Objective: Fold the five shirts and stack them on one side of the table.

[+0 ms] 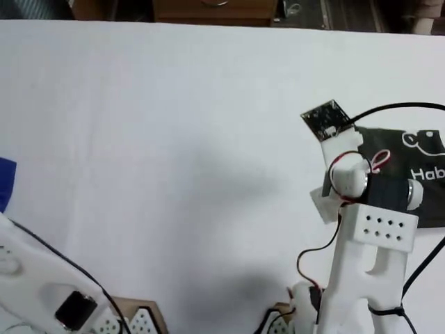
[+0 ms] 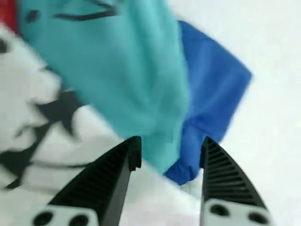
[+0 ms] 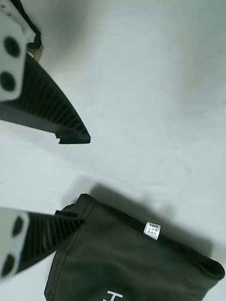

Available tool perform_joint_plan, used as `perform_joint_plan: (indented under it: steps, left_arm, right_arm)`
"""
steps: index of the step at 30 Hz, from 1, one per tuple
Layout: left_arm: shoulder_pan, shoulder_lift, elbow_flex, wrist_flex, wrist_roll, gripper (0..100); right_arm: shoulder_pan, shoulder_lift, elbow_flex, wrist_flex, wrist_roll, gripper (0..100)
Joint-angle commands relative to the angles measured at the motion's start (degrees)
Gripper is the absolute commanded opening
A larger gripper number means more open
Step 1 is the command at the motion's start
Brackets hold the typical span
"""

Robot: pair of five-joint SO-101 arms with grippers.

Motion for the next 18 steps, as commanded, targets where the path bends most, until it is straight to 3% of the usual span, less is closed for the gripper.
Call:
perform_joint_plan:
  steps: [1,13,18]
  left_arm:
    - [-5.6,-1.4,-7.6,1.9,0.2,23]
    - [-6.1,-1.3,9.8,-3.9,-3.6,23]
    - [-5.5,-1.7,11.1,-3.9,-6.6,22]
  right_arm:
    - [-0.1,-1.7,-0.3,-0.2,0.6,23.8]
    - [-0.1,-1.7,-0.3,-0.4,0.6,23.8]
    - [-0.1,-1.8,-0.3,-0.2,0.6,23.8]
